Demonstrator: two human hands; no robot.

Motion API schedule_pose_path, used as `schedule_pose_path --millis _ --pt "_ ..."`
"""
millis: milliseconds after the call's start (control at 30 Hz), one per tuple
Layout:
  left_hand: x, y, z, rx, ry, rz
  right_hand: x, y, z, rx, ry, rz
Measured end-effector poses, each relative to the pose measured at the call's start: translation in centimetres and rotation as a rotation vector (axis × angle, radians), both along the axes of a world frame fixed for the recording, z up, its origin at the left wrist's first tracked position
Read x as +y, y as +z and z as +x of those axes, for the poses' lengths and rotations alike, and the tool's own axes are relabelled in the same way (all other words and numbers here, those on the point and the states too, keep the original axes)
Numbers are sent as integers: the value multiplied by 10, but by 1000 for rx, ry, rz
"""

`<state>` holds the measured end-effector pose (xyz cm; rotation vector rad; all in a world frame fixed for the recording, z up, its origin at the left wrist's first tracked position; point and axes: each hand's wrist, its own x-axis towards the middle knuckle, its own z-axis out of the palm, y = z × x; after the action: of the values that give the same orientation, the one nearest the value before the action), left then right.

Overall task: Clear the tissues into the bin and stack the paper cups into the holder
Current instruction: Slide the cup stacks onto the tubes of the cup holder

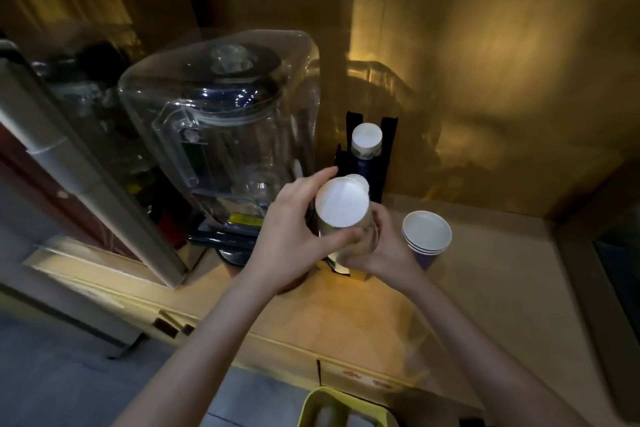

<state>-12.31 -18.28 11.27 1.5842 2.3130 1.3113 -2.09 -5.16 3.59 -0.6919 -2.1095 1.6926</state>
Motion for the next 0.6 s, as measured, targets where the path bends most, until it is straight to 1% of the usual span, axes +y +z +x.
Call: schedule_pose_path --millis 67,133,333,600 --pt "2 -7 -1 78 37 -37 3 -5 -7 -32 -30 113" --pt "6 -14 -1 109 64 -70 8 -16 -14 -85 -51 181" --pt "18 -34 4 56 89 -74 17 -43 -23 -179 -31 218" --pt "36 -67 2 6 133 -139 28 -51 -24 -243 6 217"
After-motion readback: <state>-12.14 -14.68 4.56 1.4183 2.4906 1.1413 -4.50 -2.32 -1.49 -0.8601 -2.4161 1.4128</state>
